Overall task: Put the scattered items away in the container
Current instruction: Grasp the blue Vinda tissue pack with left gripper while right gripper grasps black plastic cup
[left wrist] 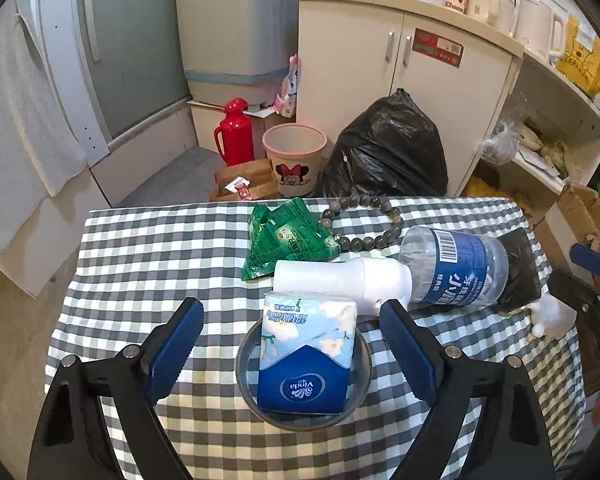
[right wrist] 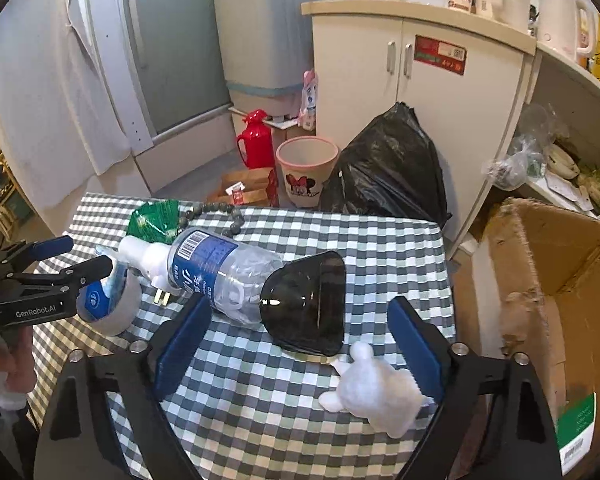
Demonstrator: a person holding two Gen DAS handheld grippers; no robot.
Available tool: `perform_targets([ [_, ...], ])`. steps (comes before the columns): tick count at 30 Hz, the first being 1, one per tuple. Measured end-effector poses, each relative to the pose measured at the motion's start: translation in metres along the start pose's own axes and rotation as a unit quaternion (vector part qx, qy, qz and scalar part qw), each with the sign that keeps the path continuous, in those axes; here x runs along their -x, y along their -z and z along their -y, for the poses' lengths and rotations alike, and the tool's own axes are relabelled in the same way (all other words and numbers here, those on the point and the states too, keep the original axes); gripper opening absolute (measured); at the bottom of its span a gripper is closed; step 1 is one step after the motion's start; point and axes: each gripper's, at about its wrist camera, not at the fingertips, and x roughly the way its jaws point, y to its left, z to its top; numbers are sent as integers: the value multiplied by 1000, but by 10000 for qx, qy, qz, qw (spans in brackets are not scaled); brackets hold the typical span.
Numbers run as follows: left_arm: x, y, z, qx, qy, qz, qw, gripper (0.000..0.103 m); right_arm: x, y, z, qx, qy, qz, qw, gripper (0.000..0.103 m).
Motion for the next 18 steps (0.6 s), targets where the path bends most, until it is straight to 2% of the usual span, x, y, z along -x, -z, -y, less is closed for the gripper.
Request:
perform_targets([
  [2, -4, 1, 1, -51, 12, -40, 10000, 89, -6, 0, 0, 1, -36, -56, 10000, 78],
  [4, -9, 1, 1, -81, -2, -85, 9999, 82, -13, -1, -1, 3, -95, -129, 9999, 73],
  [7, -16, 0, 1, -76, 46, -111, 9999, 80, -22, 1, -5, 93, -187, -277, 9994, 58],
  [9, -23, -1, 1, -18, 56, -146, 9999, 80, -27, 2, -6, 101, -188, -330, 9992, 57],
  [13, -32, 1, 1, 19, 117, -224, 9997, 65, -35, 2, -5, 101, -167, -393, 9990, 57],
  [18, -35, 2, 3, 73, 184, -199, 9996, 57, -41, -2, -3, 77, -157, -436, 9989, 57],
])
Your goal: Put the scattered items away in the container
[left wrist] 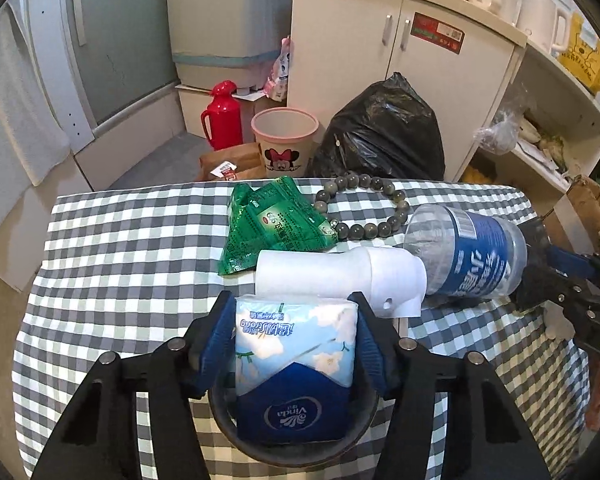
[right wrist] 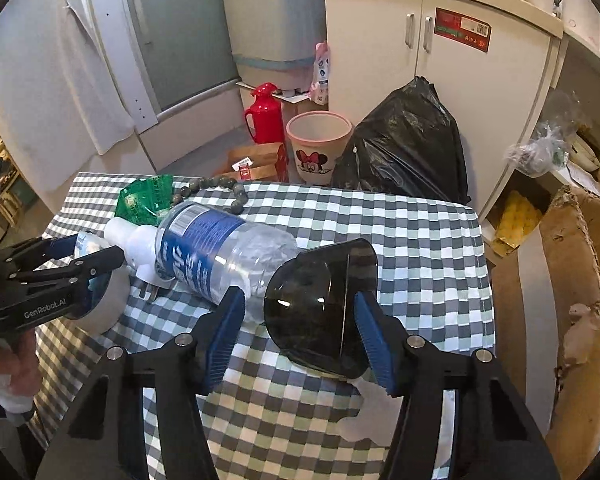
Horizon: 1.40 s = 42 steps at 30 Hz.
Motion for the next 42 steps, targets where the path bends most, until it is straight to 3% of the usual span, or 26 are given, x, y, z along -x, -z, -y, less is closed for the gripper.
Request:
perform_targets([
  [9, 9, 0, -5, 123, 15, 127, 9998, 52, -3, -2, 1, -38, 191, 24, 9998, 67],
  [11, 14, -1, -6, 158, 27, 183, 9997, 52, -4, -2, 2, -20, 304, 26, 9995, 77],
  [14, 23, -3, -7, 190, 38, 295, 9994, 52, -11, 0, 3, 30, 296, -138, 9995, 81],
  [22, 50, -12, -8, 224, 39, 620, 9978, 52, -22, 1, 5, 56, 331, -269, 9991, 81],
  [24, 56, -13, -9, 251, 48, 684, 9973, 52, -24, 1, 5, 75, 324, -278, 9991, 72],
  [25, 58, -14, -9, 251, 51, 705, 9972, 52, -24, 2, 5, 68, 316, -302, 9990, 62],
  [42, 100, -13, -10, 316, 5, 1048, 9940, 52, 17, 6, 4, 49, 107, 136, 9998, 61],
])
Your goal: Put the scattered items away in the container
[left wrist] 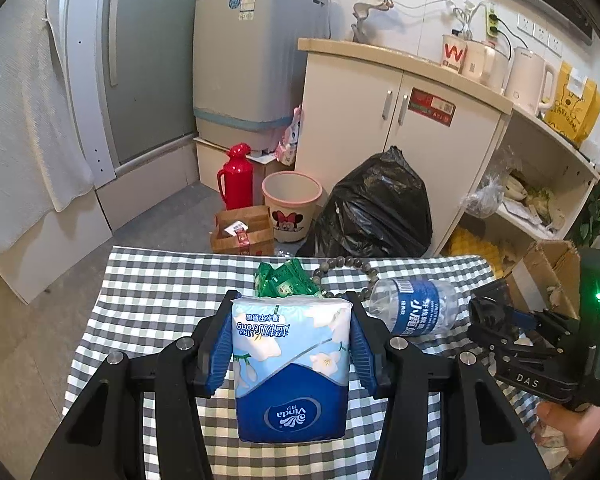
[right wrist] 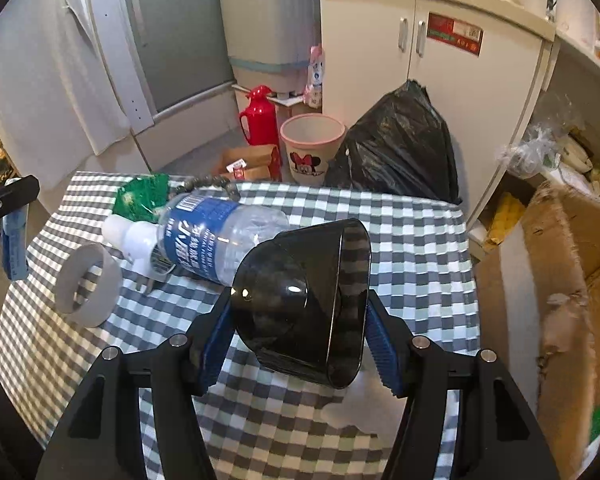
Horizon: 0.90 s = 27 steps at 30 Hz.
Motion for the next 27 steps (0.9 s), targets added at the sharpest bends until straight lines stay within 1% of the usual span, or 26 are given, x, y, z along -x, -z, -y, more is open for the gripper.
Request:
perform_targets([
  [4, 15, -1, 1, 52, -66, 140, 9999, 52, 22, -2, -3, -10, -63, 249, 9997, 61],
  [13, 48, -2, 10, -55, -114, 380, 9992, 52, 79, -4, -21, 57, -200, 786, 9967, 61],
  [22, 86, -2, 20, -123, -264, 666, 9974, 52, 125, 5, -34, 138, -230, 1144, 9931, 61],
  [27, 105, 0, 27, -146, -282, 799, 9963, 52, 147, 8, -36, 137, -240, 1335, 9907, 61],
])
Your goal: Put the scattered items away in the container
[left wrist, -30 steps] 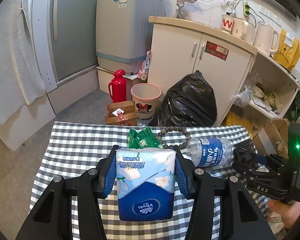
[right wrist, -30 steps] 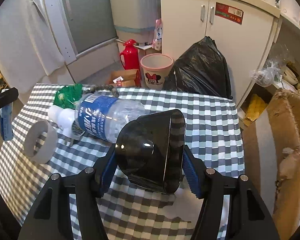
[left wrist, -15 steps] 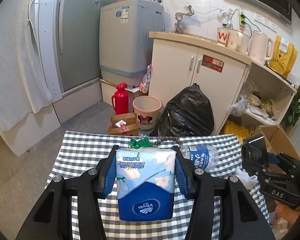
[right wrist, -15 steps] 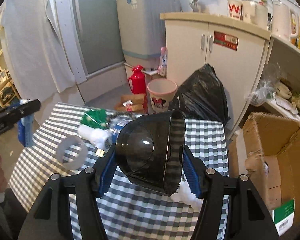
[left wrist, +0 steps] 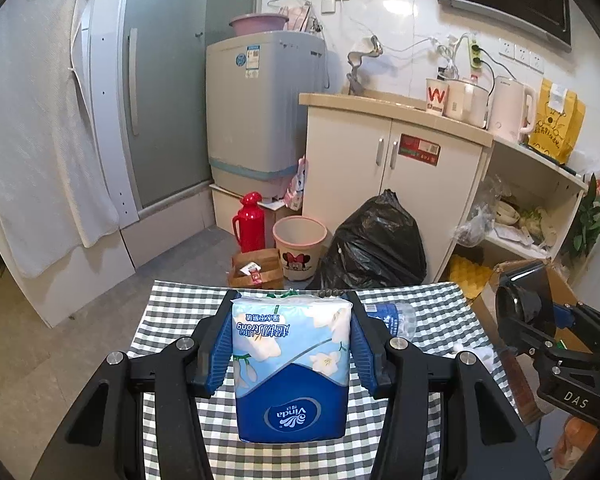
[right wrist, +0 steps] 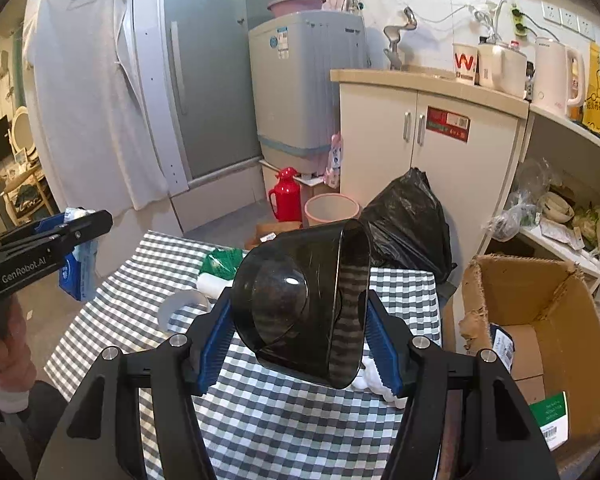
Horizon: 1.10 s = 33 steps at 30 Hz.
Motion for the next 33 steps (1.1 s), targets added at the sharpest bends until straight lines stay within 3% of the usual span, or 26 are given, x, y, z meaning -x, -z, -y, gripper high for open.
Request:
perform_targets([
  [17, 62, -3, 16, -143, 24, 437, 9989, 52, 67, -11, -18, 92, 54, 601, 9981, 61],
  [33, 73, -9, 46, -273, 177, 616, 9976, 52, 100, -5, 5, -4, 322, 816, 9961, 61],
])
